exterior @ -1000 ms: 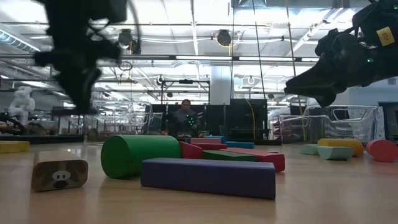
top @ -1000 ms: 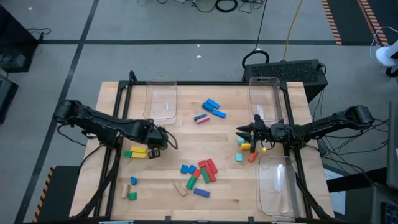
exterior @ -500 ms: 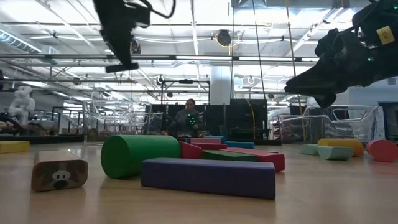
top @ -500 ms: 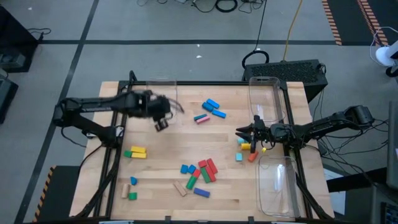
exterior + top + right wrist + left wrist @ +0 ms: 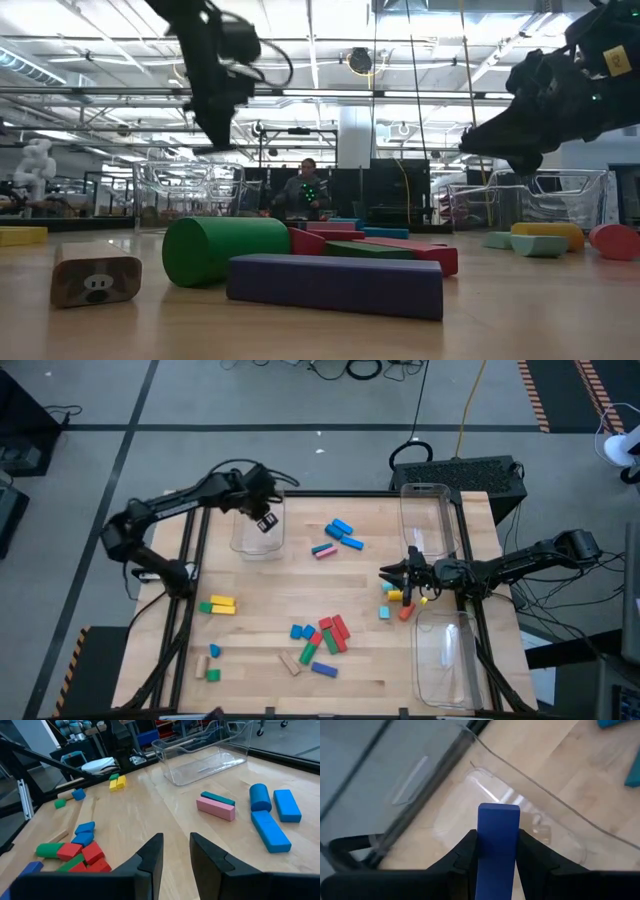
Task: Sort blocks by size
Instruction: Put the blue rectangle block into the top left transparent bin, then put the yellow rectangle block into the top left transparent bin
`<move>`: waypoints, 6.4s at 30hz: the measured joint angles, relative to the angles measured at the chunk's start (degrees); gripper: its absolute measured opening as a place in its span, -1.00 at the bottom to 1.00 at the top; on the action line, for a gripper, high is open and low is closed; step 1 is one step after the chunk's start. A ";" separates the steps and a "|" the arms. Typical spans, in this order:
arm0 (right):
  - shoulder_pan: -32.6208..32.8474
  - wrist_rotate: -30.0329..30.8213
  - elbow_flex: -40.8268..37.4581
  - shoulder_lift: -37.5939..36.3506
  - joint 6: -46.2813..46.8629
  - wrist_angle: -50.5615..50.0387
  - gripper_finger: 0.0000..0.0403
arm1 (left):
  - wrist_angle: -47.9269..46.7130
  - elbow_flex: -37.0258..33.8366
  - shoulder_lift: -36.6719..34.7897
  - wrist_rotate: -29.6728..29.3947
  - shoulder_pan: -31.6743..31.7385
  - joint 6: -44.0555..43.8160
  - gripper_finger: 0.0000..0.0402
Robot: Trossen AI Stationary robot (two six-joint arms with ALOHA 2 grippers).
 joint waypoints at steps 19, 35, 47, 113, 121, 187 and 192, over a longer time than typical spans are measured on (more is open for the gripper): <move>0.01 -0.22 0.00 0.01 0.00 -5.60 -0.60 | 0.69 0.00 15.19 4.41 3.21 2.52 -0.50; 0.02 -0.22 0.00 -0.01 0.00 -5.50 -0.60 | -0.49 -2.33 15.30 2.42 3.79 2.79 0.21; -0.02 0.04 0.00 -0.01 -0.15 -3.35 -0.60 | -12.82 3.43 9.01 2.37 1.71 2.65 0.22; 0.00 0.52 0.00 0.00 -1.56 -1.99 -0.61 | -4.16 -40.45 -19.31 12.13 -47.86 -31.93 0.23; -0.01 0.52 0.00 -0.01 -1.77 -2.00 -0.61 | -0.30 -43.05 -19.25 11.87 -47.99 -30.53 0.23; -0.04 1.75 -0.04 0.01 -1.99 -1.33 -0.61 | 1.83 -8.92 0.64 5.73 -5.68 10.33 -0.70; -0.05 1.73 0.01 0.00 -1.98 -2.89 -0.61 | 2.08 -8.93 6.08 6.03 -3.70 13.60 -0.70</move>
